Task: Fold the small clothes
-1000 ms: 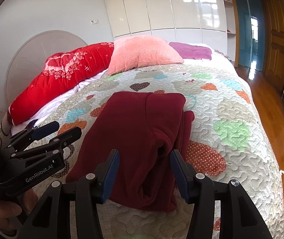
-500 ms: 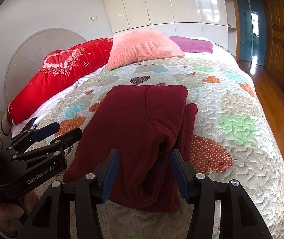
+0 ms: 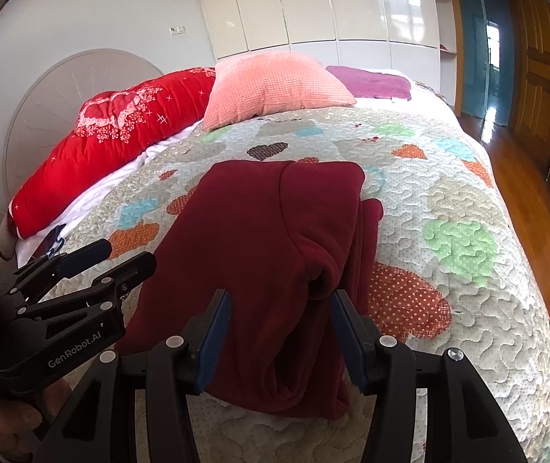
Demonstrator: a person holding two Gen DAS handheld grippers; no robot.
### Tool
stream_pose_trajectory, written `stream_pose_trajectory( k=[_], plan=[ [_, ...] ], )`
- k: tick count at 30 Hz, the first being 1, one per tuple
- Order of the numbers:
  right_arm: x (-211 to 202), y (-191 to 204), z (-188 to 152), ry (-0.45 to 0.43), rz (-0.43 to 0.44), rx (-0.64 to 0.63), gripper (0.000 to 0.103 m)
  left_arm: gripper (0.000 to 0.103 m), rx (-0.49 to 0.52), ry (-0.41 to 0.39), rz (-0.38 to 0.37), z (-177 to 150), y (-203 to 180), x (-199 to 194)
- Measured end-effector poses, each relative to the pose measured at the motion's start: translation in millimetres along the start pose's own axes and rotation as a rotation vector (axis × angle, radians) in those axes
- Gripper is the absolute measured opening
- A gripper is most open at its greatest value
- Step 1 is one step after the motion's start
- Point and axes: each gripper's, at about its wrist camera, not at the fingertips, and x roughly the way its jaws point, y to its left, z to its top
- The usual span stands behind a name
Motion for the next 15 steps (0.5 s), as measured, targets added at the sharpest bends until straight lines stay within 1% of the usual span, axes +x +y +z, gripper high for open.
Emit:
stream_pose_trajectory(
  k=[3,8,15],
  plan=[
    [1.2,-0.5,0.9,0.000,-0.003,0.005,0.052,0.061,-0.006,-0.001,0.001,-1.1,1.1,-0.6],
    [4.1,-1.6,0.4,0.003,0.000,0.017,0.057,0.061,-0.014,0.011,0.001,-2.9,2.5,2.6],
    [7.3,-2.6,0.6,0.007,0.001,0.016,0.058,0.061,-0.013,0.014,0.000,-3.5,2.6,4.2]
  ],
)
